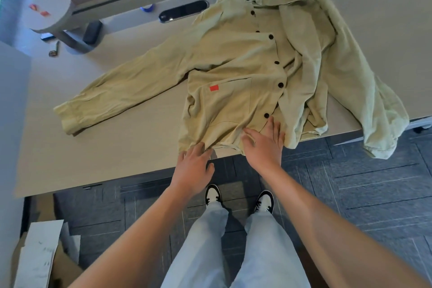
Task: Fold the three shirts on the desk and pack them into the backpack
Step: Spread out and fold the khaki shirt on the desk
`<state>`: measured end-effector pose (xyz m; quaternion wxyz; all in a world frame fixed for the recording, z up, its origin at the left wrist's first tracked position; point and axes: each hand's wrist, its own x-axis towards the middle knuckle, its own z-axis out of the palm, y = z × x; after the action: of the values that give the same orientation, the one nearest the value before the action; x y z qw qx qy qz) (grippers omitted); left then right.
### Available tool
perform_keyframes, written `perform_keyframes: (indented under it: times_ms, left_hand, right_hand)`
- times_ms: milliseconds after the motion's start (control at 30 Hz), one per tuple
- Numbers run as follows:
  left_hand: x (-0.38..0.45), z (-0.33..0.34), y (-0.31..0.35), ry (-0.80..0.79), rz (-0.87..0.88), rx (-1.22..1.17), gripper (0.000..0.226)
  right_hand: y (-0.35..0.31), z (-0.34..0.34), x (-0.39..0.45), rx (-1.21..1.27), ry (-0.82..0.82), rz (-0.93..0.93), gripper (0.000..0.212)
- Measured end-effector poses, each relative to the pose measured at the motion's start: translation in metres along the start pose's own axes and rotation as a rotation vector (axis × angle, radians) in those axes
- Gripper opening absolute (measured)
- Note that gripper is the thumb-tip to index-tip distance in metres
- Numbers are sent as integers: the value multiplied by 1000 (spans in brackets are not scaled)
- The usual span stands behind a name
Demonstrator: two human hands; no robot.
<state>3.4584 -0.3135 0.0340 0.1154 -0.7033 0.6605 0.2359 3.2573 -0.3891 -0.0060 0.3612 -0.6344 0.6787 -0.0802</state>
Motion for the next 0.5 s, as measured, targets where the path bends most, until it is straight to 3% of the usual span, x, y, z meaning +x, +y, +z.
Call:
perform_keyframes:
  times_ms: [267, 500]
  left_hand:
    - [-6, 9, -13, -22, 20, -16, 62]
    - [-14, -2, -18, -8, 83, -36, 60]
  right_hand:
    - [1, 14, -46, -127, 86, -47, 42]
    - [-14, 0, -44, 158, 74, 64, 52]
